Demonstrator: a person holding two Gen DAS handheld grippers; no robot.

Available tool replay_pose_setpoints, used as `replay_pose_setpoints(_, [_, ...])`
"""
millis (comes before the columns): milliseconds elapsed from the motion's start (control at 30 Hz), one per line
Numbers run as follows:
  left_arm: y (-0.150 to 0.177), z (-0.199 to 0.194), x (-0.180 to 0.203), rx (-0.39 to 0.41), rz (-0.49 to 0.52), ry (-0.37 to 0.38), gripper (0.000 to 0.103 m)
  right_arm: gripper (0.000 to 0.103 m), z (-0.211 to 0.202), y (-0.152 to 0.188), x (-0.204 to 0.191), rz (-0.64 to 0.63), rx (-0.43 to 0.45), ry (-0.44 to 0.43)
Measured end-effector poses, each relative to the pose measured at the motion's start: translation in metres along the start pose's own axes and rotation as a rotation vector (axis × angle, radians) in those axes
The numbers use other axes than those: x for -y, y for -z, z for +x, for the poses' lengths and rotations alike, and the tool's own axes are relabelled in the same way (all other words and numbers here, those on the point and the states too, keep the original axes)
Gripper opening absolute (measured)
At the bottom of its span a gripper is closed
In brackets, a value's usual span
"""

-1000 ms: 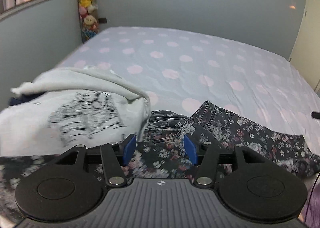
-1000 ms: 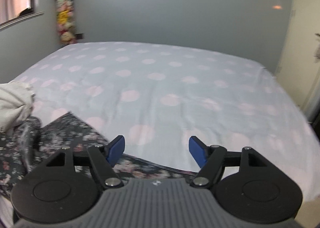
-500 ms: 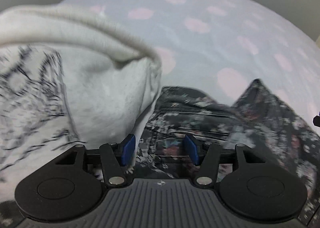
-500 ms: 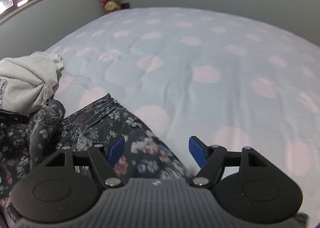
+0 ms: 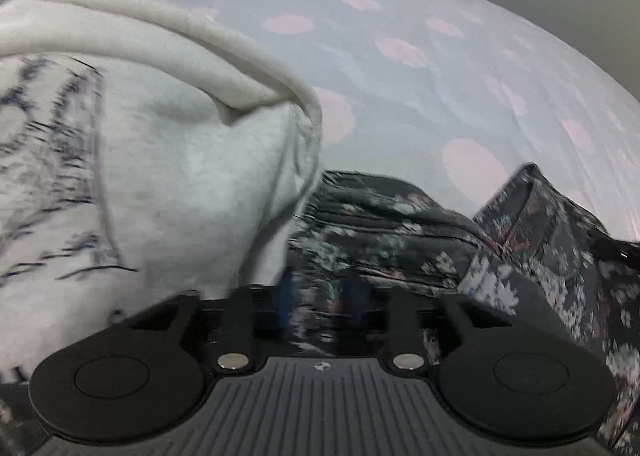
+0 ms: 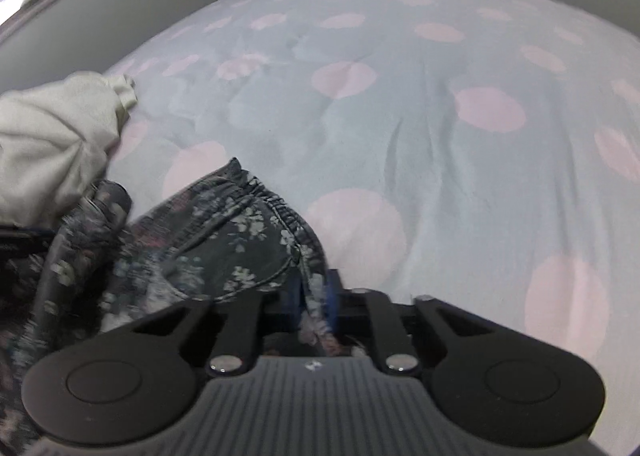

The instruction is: Fold clothes

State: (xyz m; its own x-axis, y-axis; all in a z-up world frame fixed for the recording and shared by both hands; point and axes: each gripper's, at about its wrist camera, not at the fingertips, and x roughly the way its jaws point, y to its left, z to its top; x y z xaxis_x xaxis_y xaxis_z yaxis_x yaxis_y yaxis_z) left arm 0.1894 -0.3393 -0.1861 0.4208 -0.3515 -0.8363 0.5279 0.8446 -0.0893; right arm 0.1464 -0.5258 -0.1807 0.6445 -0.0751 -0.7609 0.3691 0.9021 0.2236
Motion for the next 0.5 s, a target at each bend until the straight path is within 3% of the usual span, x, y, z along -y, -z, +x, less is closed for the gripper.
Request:
replay_pose_setpoints(100, [-0.004, -0.033, -0.001, 0.058, -0.018, 0.009, 0.007, 0.011, -0.032, -0.002, -0.005, -0.003, 0.058, -0.006])
replay_pose_setpoints(133, [-0.005, -0.046, -0.001, 0.079, -0.017, 0.010, 0.000, 0.011, -0.045, -0.003, -0.007, -0.007, 0.082, -0.007])
replay_pose_setpoints(300, [-0.011, -0.117, 0.013, 0.193, 0.015, 0.039, 0.000, 0.010, -0.120, -0.011, -0.014, -0.026, 0.214, 0.046])
replay_pose_setpoints(500, [-0.028, -0.204, 0.075, 0.382, 0.111, 0.151, 0.000, 0.010, -0.229, -0.011, 0.005, 0.002, 0.401, 0.145])
